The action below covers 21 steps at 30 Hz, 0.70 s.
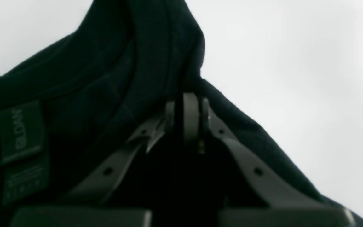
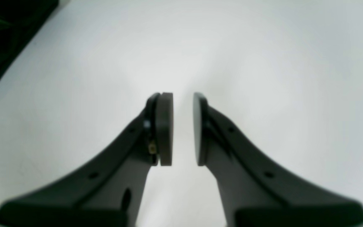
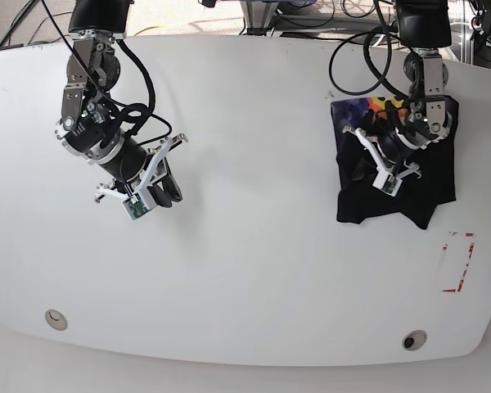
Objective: Layout the t-shirt on the table in an organized manner, then fold the t-shirt properly
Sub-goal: 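Release with the right gripper and drag the shirt with the left gripper, then slide the folded shirt with the left gripper to the table edge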
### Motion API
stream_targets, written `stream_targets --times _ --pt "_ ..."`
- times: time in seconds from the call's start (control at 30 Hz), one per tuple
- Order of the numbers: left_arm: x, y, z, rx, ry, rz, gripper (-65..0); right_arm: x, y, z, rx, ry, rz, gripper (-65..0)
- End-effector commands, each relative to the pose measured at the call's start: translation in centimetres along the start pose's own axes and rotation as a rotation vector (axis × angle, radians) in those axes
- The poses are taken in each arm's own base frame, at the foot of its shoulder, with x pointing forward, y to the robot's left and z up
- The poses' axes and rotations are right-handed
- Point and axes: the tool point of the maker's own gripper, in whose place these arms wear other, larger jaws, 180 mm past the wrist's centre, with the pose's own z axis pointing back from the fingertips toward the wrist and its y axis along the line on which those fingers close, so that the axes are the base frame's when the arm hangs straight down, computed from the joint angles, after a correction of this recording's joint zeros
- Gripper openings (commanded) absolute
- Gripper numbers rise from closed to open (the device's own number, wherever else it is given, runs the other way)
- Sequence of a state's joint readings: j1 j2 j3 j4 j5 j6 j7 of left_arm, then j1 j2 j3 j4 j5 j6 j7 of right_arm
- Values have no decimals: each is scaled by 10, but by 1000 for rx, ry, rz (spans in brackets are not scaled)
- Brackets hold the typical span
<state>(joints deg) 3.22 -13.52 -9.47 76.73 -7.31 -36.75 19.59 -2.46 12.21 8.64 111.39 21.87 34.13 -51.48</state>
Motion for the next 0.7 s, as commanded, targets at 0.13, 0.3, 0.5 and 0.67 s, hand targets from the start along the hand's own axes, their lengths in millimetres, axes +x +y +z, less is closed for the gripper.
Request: stream_targets --times 0.13,0.3,0.5,0.67 --pt "-5 59 30 133 53 -34 -633 18 -2 4 -4 -59 18 -547" --pt "18 73 44 173 12 -87 -633 18 -1 4 -2 -59 19 -547" --pt "51 60 55 199 23 -178 -633 22 -1 6 -6 -68 30 -547" --pt "62 40 56 203 40 -187 -633 24 -1 7 -7 -74 35 -547"
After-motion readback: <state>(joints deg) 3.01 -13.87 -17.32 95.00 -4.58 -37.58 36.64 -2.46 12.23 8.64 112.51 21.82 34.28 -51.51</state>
